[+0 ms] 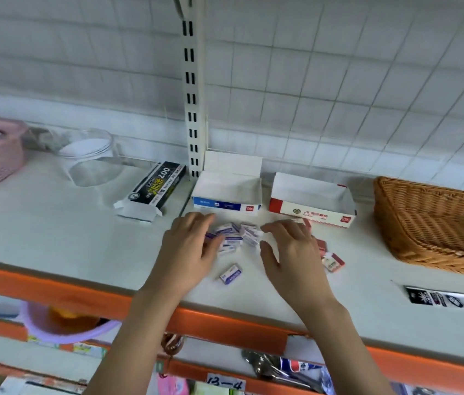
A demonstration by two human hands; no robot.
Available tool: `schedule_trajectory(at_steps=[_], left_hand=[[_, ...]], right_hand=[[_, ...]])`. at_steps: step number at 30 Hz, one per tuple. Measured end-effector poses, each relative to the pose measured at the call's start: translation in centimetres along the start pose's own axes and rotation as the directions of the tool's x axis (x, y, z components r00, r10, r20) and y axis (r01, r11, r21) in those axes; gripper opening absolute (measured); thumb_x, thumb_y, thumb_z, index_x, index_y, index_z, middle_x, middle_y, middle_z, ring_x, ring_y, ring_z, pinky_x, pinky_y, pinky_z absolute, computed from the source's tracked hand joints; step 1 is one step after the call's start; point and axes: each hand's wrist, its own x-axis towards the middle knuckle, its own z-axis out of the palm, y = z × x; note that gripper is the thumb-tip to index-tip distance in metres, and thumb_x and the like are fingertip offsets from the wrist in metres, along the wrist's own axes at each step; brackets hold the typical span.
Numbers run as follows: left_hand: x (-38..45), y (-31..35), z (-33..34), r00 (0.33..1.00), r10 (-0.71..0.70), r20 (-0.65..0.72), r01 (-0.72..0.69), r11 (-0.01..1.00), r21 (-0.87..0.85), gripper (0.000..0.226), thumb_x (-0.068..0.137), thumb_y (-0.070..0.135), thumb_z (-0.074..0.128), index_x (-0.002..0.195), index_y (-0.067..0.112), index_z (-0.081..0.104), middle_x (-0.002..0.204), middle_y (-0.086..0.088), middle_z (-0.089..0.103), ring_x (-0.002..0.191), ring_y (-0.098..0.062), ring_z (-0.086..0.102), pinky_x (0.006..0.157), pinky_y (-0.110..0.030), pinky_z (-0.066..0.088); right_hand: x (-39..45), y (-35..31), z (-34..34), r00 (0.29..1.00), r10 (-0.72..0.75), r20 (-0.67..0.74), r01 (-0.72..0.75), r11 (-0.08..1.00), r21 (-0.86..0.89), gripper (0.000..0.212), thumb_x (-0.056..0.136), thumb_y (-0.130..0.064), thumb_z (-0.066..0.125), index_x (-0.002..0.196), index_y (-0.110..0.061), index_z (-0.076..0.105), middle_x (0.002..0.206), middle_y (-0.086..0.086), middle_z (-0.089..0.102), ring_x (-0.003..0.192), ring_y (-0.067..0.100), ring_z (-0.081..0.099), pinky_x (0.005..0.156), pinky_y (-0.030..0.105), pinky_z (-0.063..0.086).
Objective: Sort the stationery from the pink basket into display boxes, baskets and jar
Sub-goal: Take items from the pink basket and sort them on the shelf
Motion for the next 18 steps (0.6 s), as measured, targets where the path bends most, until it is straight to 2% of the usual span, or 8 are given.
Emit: schedule_trajectory(at_steps=[1,4,8,12,14,16,18], left_hand=[[-0.3,-1.2,-0.7,1.000,-0.015,-0.007,0.015,1.000,0.020,0.048,0.085,0.035,0.054,0.122,0.005,0.057,0.111,-0.014,0.061,0.097,-0.035,0.060,0.077,-0.045,0.053],[-1.1,-5.6,-3.3,0.999,-0.035,-0.014,0.035,0.999,-0.025,0.052,0.084,0.012,0.065,0.132,0.002,0.048,0.119,-0.018,0.058,0.103,-0.037,0.058,0.086,-0.046,0.050],[-2.4,-13.1,-8.2,0.999,0.031,-0.043,-0.033,0.998,-0.057,0.038,0.081,-0.003,0.060,0.117,0.009,0.059,0.108,-0.010,0.061,0.092,-0.028,0.063,0.079,-0.034,0.051],[-3.6,-22.6,-14.4,0.999,0.033,-0.018,-0.034,0.998,-0.057,0.026,0.085,0.002,0.053,0.109,0.008,0.064,0.103,-0.005,0.064,0.091,-0.022,0.064,0.079,-0.033,0.052],[-4.1,-26.6,-17.9,0.999,0.016,-0.047,-0.019,0.999,-0.047,0.022,0.086,0.002,0.057,0.105,0.007,0.066,0.100,-0.004,0.068,0.086,-0.018,0.065,0.076,-0.026,0.049],[-4.4,-29.7,-21.3,0.994,-0.003,-0.112,-0.002,0.999,-0.050,0.016,0.087,0.005,0.058,0.100,0.007,0.068,0.091,-0.004,0.071,0.071,-0.014,0.062,0.069,-0.019,0.044],[-4.3,-32.1,-24.0,0.986,-0.016,-0.169,0.006,0.998,-0.060,0.015,0.088,0.007,0.057,0.096,0.007,0.069,0.081,-0.003,0.069,0.055,-0.007,0.052,0.057,-0.012,0.038]], right_hand=[[0.5,-1.2,0.6,1.000,-0.015,-0.005,0.015,1.000,0.020,0.024,0.078,-0.016,0.055,0.097,-0.010,0.068,0.096,0.008,0.067,0.089,0.033,0.061,0.076,0.042,0.053],[2.1,-5.4,3.3,0.999,-0.041,-0.021,0.043,0.996,0.084,0.020,0.079,-0.015,0.055,0.093,-0.012,0.068,0.090,0.006,0.068,0.081,0.032,0.062,0.072,0.040,0.053],[3.4,-12.8,8.4,0.999,-0.045,-0.003,0.045,0.984,0.174,0.022,0.082,-0.017,0.053,0.097,-0.010,0.068,0.092,0.006,0.068,0.080,0.029,0.064,0.069,0.035,0.053],[4.7,-21.2,13.6,1.000,0.020,-0.002,-0.019,0.969,0.246,0.021,0.083,-0.018,0.052,0.096,-0.009,0.067,0.091,0.004,0.067,0.080,0.024,0.064,0.069,0.025,0.044],[5.1,-25.0,15.9,0.998,0.055,0.016,-0.057,0.962,0.266,0.021,0.084,-0.018,0.053,0.098,-0.010,0.066,0.090,0.002,0.067,0.079,0.021,0.063,0.068,0.021,0.041],[5.8,-28.6,17.8,0.997,0.066,0.045,-0.076,0.956,0.284,0.020,0.086,-0.014,0.057,0.104,-0.010,0.065,0.089,0.001,0.065,0.081,0.017,0.062,0.070,0.016,0.039],[6.6,-31.6,19.0,0.997,0.053,0.056,-0.067,0.956,0.285,0.021,0.086,-0.011,0.060,0.107,-0.010,0.064,0.090,0.000,0.064,0.083,0.016,0.060,0.072,0.017,0.040]])
